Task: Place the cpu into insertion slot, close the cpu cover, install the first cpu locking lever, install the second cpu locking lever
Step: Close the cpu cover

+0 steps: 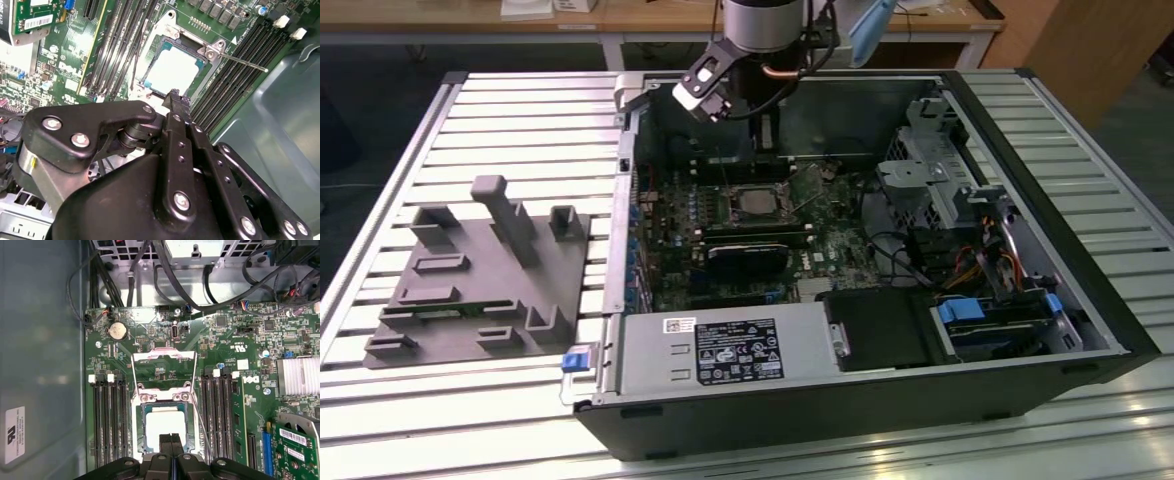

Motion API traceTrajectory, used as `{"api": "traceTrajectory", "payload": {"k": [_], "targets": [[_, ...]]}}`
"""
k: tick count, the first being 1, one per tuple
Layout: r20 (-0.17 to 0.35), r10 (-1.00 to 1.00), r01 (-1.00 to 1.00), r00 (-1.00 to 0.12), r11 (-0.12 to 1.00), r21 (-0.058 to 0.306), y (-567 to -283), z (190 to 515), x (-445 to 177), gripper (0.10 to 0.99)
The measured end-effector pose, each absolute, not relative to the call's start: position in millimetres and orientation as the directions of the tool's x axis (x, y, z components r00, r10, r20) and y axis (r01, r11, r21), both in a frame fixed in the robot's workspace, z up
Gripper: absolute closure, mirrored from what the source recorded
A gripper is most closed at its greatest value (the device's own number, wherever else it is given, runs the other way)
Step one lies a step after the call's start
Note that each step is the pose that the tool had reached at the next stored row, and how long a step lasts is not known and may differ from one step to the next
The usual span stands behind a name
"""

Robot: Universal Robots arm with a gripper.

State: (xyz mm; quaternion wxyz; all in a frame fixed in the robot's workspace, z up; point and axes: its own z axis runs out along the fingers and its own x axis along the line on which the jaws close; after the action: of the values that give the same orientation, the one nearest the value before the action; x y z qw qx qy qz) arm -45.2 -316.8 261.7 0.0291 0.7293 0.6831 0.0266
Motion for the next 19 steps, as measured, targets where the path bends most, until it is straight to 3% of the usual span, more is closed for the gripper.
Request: {"api": "traceTrajectory", "payload": {"k": [19], "targets": [[-0.002, 0.998, 0.995, 0.065, -0.065, 0.079, -316.8, 269.6, -43.3, 0.980]]}}
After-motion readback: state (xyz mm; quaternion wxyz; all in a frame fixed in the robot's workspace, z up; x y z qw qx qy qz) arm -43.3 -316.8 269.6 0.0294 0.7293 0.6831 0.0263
